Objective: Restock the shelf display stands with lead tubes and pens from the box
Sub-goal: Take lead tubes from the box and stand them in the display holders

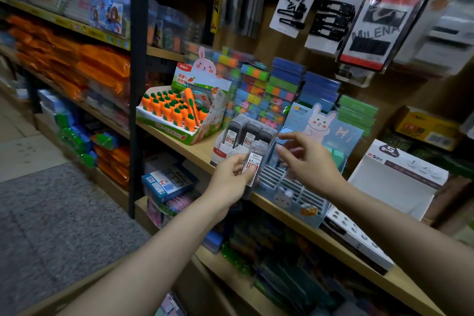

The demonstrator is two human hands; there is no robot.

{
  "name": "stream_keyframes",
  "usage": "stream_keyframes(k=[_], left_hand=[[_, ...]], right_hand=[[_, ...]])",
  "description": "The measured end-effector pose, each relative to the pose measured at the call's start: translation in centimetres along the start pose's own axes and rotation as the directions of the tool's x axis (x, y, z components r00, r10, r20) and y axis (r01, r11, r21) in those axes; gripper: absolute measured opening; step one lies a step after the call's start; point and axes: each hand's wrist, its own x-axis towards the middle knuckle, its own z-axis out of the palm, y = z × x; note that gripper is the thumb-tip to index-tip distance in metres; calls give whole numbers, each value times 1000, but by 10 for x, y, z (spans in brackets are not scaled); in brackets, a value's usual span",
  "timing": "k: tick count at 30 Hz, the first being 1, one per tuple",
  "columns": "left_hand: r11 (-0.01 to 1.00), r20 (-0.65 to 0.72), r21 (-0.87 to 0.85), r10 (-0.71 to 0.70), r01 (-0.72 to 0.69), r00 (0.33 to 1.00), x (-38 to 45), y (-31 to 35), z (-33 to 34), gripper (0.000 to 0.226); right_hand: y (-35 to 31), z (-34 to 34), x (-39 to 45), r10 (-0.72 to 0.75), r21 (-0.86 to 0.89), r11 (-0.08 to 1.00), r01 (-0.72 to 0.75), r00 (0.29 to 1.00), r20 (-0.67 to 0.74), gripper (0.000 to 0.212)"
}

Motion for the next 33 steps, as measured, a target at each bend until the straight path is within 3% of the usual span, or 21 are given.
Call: stream_keyframes(k=[2, 7, 11, 13, 16, 18, 21, 25, 33], left_hand=[[998, 19, 56, 17, -18, 1000, 1, 3, -1, 25], [979, -15, 172, 116, -111, 993, 14, 17, -15, 20], [974, 5, 176, 141, -140, 990, 26, 26, -26, 19], [961, -55, 217, 186, -171, 981, 33, 26, -32, 22], [940, -251, 302, 241, -161, 937, 43, 21, -47, 35], [939, -331, 331, 211, -96, 920, 47, 14, -57, 47], [941, -295, 338, 85, 21, 952, 47, 2, -56, 64], [963, -239, 267, 37, 29, 970, 45, -8, -44, 53], [962, -291, 269, 32, 50, 956, 47, -7, -42, 50]], right_hand=[[-11, 9, 3, 0, 45, 999, -4, 996, 85, 28], [-26, 9, 26, 7, 92, 996, -11, 999, 48, 18], [-36, 12, 42, -31, 86, 996, 25, 997, 72, 24], [-41, 11, 52, -60, 55, 997, 58, 998, 33, 24], [-45, 0, 73, -77, 4, 997, 77, 993, -90, 24], [-45, -8, 83, -89, -47, 995, 82, 984, -154, 25], [-40, -6, 90, -99, -135, 988, 78, 982, -161, 21], [-34, 9, 89, -173, -181, 973, 146, 975, -142, 18], [-39, 21, 98, -195, -141, 975, 174, 969, -152, 18]])
